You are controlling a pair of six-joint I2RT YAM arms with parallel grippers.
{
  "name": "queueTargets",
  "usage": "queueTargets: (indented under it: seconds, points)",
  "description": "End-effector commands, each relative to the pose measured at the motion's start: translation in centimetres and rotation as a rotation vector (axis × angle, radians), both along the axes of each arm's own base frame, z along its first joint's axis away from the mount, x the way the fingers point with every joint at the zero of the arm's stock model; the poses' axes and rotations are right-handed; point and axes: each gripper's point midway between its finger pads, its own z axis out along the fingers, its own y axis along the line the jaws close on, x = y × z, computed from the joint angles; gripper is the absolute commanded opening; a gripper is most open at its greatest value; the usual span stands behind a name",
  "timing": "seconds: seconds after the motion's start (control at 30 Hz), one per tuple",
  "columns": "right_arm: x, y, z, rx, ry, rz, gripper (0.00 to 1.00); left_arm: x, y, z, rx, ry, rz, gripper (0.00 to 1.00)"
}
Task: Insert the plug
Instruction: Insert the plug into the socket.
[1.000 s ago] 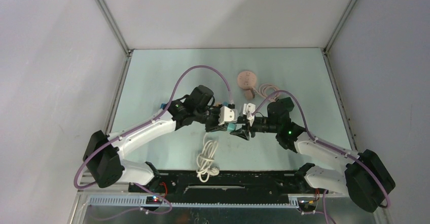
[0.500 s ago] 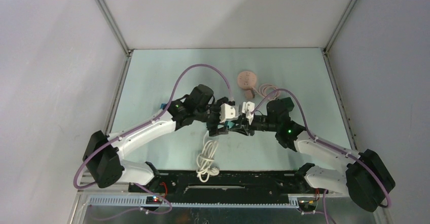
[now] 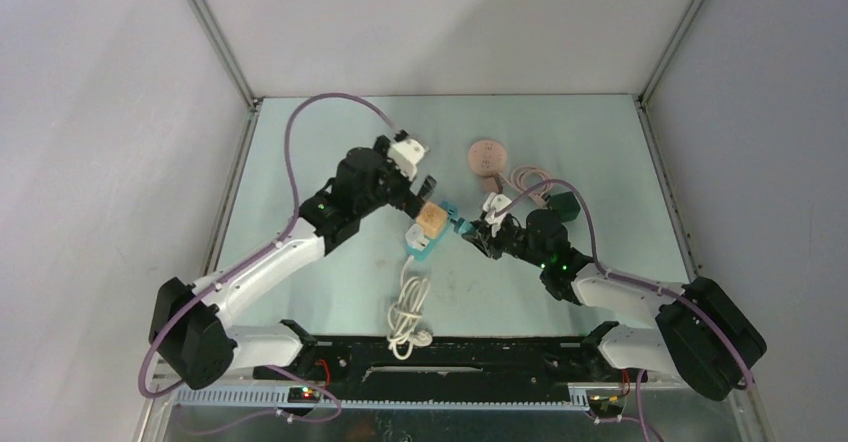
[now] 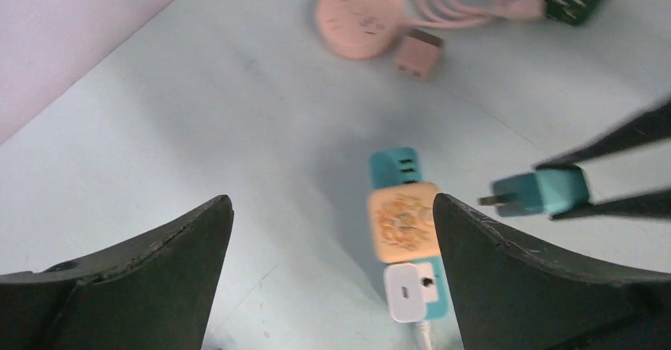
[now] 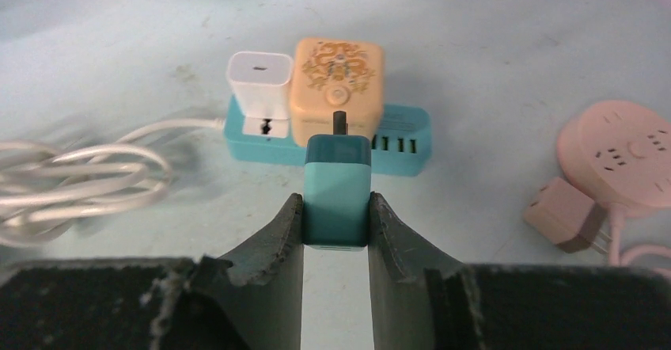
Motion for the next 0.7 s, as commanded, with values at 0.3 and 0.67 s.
queueTargets:
  seconds: [0.3, 0.67]
  points:
    - [3.3, -0.6, 0.0, 0.069, -0.059, -0.154, 0.0, 4.8, 4.1, -3.2, -0.289, 0.341, 0.287, 1.0]
    - [2.3, 0.1, -3.1, 0.057, 0.012, -0.104, 0.0, 4.2, 0.5, -7.7, -0.332, 0.516, 0.15, 0.93]
